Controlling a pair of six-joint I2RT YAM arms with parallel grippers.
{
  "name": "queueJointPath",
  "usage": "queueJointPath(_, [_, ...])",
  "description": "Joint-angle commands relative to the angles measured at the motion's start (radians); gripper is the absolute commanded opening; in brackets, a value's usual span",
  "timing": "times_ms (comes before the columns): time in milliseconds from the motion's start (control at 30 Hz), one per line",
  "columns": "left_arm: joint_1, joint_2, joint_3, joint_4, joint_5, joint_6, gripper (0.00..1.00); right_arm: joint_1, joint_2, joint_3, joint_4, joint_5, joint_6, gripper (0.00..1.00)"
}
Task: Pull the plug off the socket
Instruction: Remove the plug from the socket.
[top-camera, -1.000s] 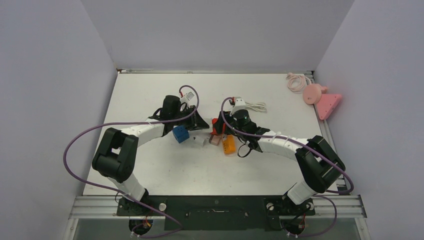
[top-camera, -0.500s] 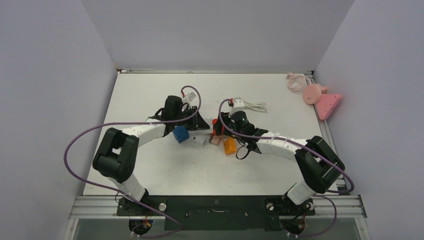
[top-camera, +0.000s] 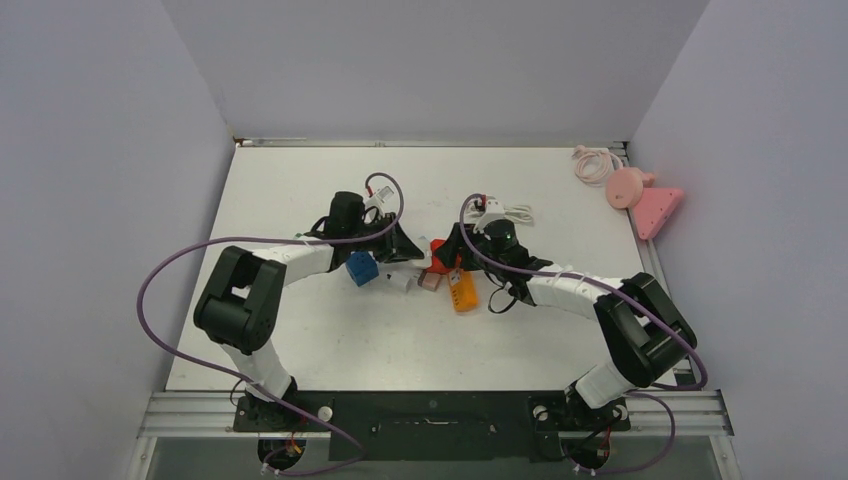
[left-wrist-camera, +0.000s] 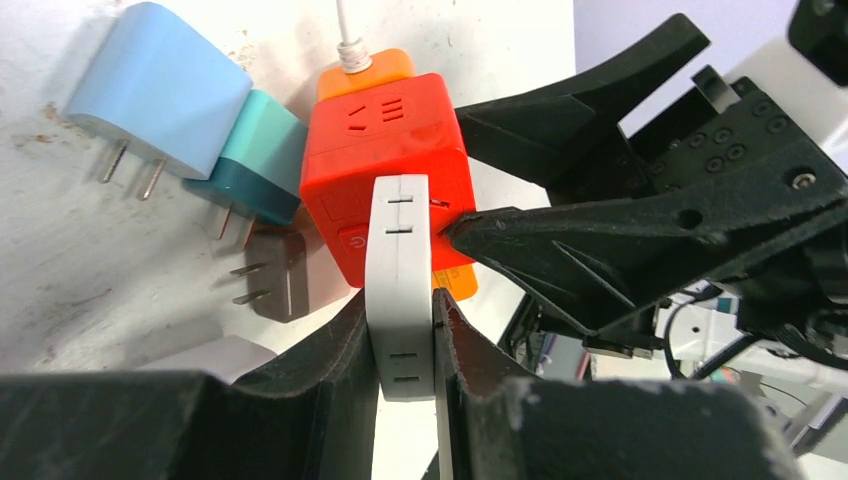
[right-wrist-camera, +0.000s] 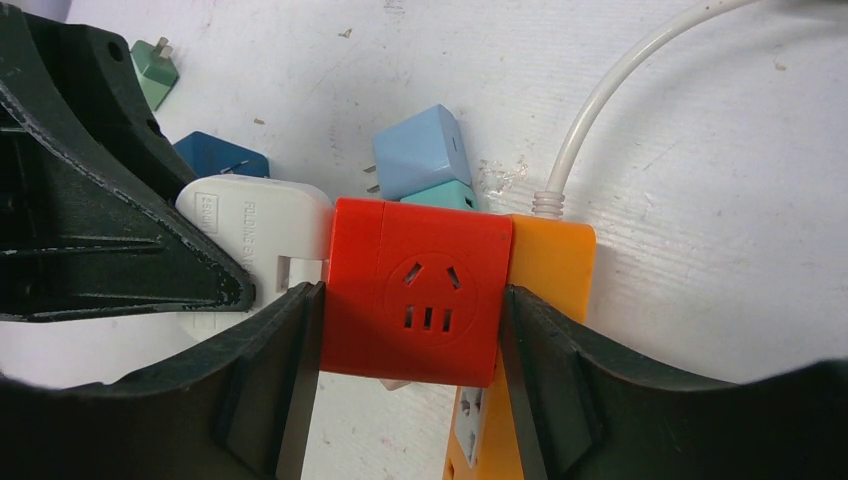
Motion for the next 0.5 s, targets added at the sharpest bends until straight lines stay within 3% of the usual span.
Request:
queueJointPath(0, [0.013,0.017,0.015,0.097,0.106,-0.009,0.00,-0.072,-0.028,-0.045,0.033,-0.063,0.010,0.05])
queueJointPath(200, [0.015,0.022,0.015,0.079,0.072,-0.006,0.00,-0.078,-0.029,-0.052,0.046,-0.072,0.012,0.05])
queueJointPath(467, [-0.016,-0.043,0.066,-0.116,-0.093,0.141,0.00,-0.044,-0.022,-0.027,-0.012,0.027,-0.020,0.05])
